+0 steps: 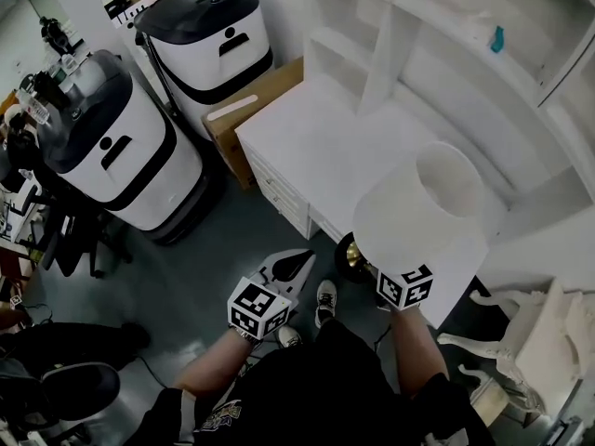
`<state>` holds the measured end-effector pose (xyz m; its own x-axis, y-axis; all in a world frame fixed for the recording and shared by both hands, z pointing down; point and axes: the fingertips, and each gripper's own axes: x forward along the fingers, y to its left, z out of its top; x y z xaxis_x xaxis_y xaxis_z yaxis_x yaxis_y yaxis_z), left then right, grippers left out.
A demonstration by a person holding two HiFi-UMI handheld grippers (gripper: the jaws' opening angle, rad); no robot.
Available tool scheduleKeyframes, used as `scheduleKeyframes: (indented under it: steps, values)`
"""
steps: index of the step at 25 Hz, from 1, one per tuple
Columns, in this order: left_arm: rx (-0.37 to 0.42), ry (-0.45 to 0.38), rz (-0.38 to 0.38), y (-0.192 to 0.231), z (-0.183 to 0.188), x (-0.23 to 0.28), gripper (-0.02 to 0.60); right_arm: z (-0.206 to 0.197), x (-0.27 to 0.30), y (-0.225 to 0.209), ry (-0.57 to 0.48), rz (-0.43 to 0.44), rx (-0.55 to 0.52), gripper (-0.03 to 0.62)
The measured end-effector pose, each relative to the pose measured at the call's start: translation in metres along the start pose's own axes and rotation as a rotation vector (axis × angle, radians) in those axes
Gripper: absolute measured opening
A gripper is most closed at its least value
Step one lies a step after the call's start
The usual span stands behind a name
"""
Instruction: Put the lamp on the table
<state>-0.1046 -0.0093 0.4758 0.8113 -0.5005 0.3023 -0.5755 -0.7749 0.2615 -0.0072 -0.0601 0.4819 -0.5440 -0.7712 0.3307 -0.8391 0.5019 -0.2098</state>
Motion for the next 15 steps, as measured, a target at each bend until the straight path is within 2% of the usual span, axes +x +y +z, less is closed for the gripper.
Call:
scheduleKeyframes:
  steps: [6, 15]
  values:
    - [0.005, 0.003, -0.023, 0.011, 0.015, 0.044, 0.006, 0.012, 0.015, -0.044, -0.001, -0.012, -0.002, 0.06]
    - [0.01, 0.013, -0.019, 0.029, 0.033, 0.096, 0.006, 0.023, 0.035, -0.11, -0.001, -0.031, 0.006, 0.058]
